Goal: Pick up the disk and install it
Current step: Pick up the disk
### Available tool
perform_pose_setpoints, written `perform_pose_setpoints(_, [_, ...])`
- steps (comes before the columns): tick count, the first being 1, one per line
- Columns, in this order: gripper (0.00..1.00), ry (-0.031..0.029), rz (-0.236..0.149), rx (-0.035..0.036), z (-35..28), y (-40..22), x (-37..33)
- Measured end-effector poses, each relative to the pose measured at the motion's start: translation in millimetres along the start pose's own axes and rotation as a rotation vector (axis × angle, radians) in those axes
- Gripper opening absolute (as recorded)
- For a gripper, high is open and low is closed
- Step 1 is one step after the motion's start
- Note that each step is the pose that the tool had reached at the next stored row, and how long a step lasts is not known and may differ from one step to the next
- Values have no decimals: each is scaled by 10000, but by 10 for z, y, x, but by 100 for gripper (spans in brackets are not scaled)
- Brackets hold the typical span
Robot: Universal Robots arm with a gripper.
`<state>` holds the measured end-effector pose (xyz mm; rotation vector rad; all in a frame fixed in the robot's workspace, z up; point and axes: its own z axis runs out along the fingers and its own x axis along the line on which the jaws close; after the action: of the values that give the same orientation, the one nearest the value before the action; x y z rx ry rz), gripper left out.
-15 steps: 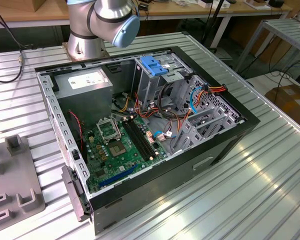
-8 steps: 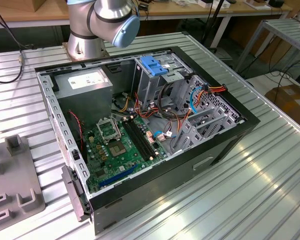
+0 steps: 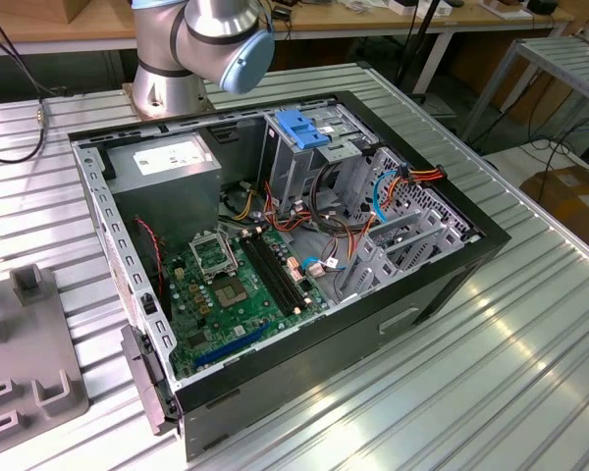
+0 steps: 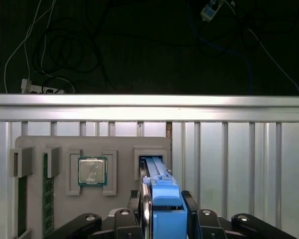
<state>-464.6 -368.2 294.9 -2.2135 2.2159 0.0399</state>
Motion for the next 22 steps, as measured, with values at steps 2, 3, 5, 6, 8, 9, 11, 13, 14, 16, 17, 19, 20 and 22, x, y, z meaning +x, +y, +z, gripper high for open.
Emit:
perform_pose_setpoints(2, [45,0,0,-1,1,0,0])
perform_pose_setpoints(3, [45,0,0,-1,1,0,0])
perform_pose_setpoints(5, [45,0,0,-1,2,0,0])
perform_pose_setpoints(6, [44,-1,0,1,3,0,0])
perform_pose_setpoints(8, [37,-1,0,1,3,0,0])
perform_pose_setpoints(9, [37,0,0,1,3,0,0])
perform_pose_setpoints(11, [37,0,0,0,3,0,0])
perform_pose_setpoints(13, [37,0,0,-1,3,0,0])
perform_pose_setpoints(14, [37,0,0,0,3,0,0])
perform_pose_setpoints(16, [37,0,0,0,3,0,0])
perform_pose_setpoints(17, [37,0,0,0,3,0,0])
perform_pose_setpoints(19, [37,0,0,0,4,0,0])
perform_pose_setpoints(20, [37,0,0,0,4,0,0])
perform_pose_setpoints(22, [37,0,0,0,-64,1,-2])
